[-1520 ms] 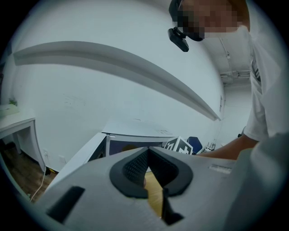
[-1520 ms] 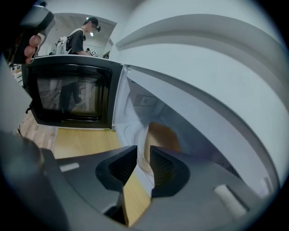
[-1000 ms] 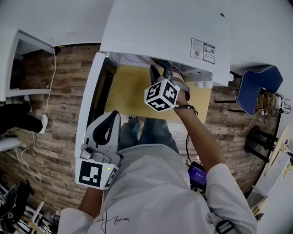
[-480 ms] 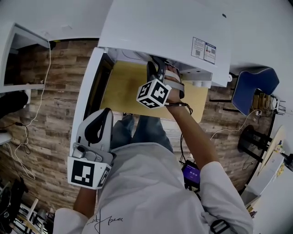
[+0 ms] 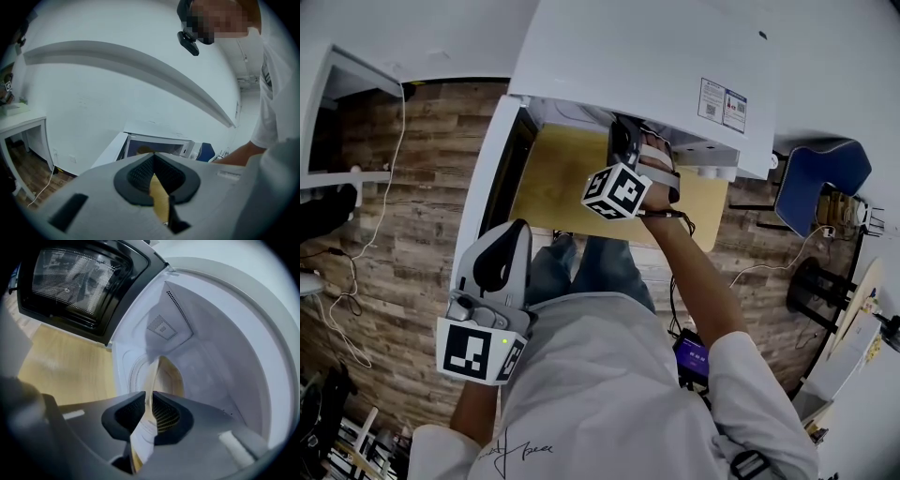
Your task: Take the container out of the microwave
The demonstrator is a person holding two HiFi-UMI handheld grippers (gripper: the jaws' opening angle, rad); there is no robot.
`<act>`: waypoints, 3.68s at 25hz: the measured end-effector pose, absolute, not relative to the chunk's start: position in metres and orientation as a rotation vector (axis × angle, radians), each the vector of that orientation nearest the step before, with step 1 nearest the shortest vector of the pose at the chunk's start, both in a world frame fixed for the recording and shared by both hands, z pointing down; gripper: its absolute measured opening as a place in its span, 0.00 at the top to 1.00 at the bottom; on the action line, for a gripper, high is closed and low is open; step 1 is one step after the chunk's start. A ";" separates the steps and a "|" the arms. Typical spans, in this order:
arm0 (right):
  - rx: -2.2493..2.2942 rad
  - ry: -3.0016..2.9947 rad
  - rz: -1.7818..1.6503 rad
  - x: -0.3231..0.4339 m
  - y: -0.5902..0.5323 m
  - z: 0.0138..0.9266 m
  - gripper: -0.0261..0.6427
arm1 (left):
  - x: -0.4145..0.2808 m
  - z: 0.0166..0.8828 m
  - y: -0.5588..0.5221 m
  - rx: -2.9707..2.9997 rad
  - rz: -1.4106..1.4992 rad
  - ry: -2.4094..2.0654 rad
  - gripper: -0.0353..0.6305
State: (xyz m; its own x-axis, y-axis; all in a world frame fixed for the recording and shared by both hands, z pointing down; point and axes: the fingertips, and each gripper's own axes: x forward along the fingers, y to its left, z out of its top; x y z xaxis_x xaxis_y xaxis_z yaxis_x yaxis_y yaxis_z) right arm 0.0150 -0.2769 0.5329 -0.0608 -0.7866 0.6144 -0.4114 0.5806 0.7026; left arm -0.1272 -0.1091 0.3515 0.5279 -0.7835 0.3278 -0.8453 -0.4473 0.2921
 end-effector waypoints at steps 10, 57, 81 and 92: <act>1.012 -1.721 -0.356 0.018 -0.273 0.527 0.87 | -0.119 0.340 -0.114 2.396 0.134 -1.284 0.95; 1.048 -1.935 -0.079 0.035 -0.191 0.474 0.87 | -0.090 0.320 -0.097 2.510 0.091 -1.164 0.95; 1.217 -2.021 0.211 0.061 -0.143 0.449 0.87 | -0.079 0.317 -0.095 2.557 0.105 -1.105 0.95; 1.302 -2.100 0.309 0.060 -0.121 0.421 0.87 | -0.075 0.331 -0.094 2.539 0.145 -1.072 0.95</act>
